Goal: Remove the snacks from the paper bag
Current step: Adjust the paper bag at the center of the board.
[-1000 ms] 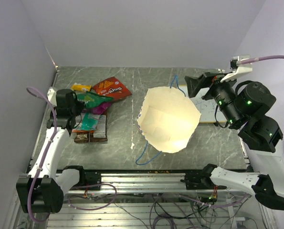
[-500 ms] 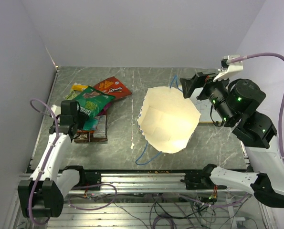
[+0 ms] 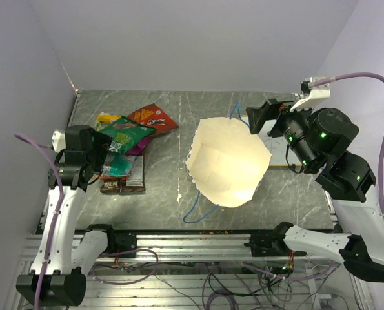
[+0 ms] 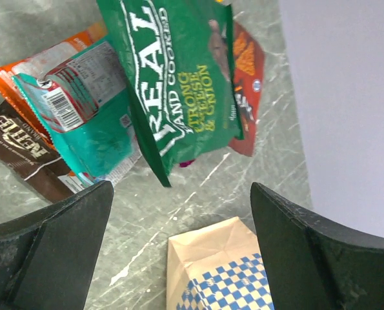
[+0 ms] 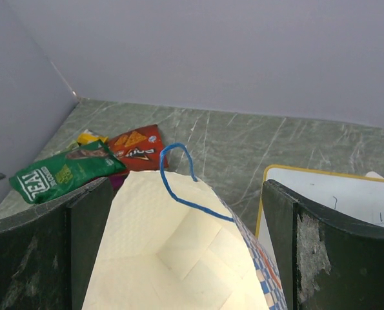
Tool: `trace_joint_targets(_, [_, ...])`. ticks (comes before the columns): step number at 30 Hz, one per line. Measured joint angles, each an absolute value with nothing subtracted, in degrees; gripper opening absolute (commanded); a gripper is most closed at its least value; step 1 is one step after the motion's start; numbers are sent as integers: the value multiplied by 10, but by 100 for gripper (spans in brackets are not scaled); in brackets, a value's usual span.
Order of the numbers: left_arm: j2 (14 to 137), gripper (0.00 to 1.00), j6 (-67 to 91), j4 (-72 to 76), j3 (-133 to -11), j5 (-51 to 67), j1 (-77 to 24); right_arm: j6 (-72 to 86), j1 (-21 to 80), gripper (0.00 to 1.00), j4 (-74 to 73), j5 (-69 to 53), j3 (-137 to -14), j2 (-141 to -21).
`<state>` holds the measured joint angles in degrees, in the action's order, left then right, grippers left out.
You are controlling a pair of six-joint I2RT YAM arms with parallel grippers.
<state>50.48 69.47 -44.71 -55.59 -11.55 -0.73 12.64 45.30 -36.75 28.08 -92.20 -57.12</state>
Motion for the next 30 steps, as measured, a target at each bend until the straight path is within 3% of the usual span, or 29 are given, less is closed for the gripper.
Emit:
trace_joint_targets(10, [507,96,655,-482,-709,-98,-7,132,453,100,-393,272,-922,-569])
trace_joint_targets(18, [520,95,593,-424,-714,52,-7,45,453,95,-449,244,-937,-615])
trace_joint_targets(23, [520,96,571,-417,-689,133,-8,-16,453,79,-470,244,-937,-680])
trace_joint_targets(30, [487,95,560,-422,-669,170,-8,-60,453,26,-467,246,-921,-731])
